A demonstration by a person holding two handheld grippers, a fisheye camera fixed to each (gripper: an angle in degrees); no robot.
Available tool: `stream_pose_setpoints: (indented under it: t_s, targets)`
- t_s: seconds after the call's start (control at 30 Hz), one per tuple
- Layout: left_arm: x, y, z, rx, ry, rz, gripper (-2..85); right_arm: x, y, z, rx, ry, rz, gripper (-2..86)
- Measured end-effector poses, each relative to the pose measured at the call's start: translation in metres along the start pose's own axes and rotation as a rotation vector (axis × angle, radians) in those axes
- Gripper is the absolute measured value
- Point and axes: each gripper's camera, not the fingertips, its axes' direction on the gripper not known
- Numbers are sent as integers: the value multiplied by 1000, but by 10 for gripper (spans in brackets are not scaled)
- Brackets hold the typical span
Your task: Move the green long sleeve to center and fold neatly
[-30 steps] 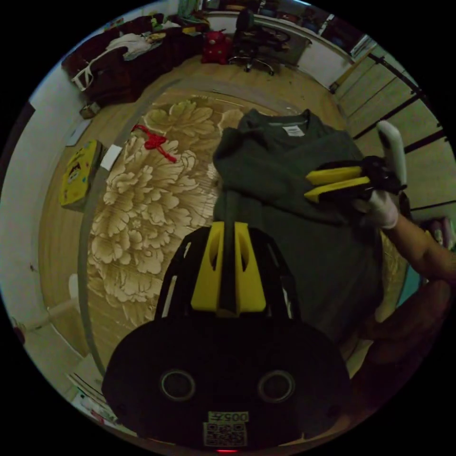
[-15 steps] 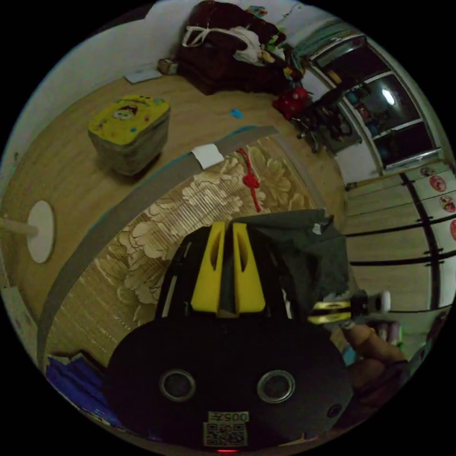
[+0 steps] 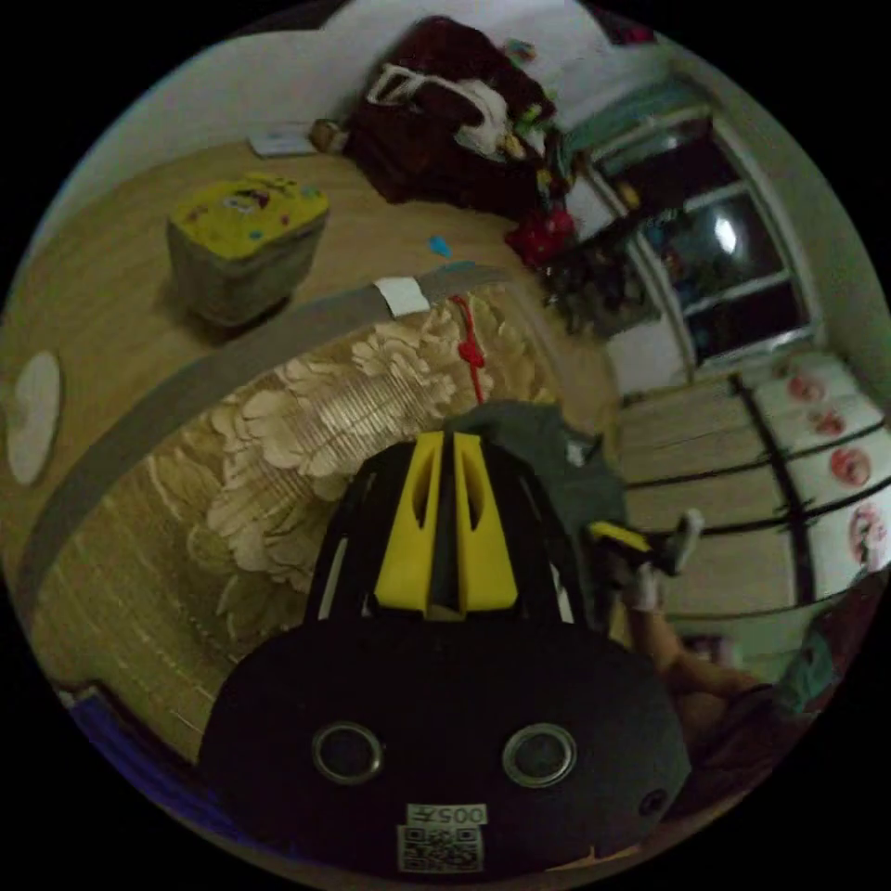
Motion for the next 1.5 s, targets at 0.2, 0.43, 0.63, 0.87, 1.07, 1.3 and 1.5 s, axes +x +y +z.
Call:
stream_pose_setpoints:
  t_s: [0.2, 0.43, 0.63, 0.87, 1.07, 1.3, 1.5]
  targets:
    - [79, 40, -8, -9, -170, 376, 47, 25, 10, -14, 106, 42, 137, -8]
    - [141, 119, 91, -234, -299, 597, 116, 53, 65, -66, 136, 202, 244, 35]
    - [148, 152, 122, -247, -484, 586, 76, 61, 101, -67, 6, 408, 267, 43]
    - [167, 165, 79, -136, -300, 577, 35, 87, 119, -112, 173, 292, 344, -11]
    - [118, 186, 55, 55, 40, 263, 37, 155, 179, -150, 342, 41, 652, -12]
    - [64, 226, 70, -23, 59, 28, 46, 180, 214, -139, 303, -217, 715, -1]
    - [98, 250, 26, 107, -298, 150, 13, 149, 211, -192, 406, 113, 539, -7]
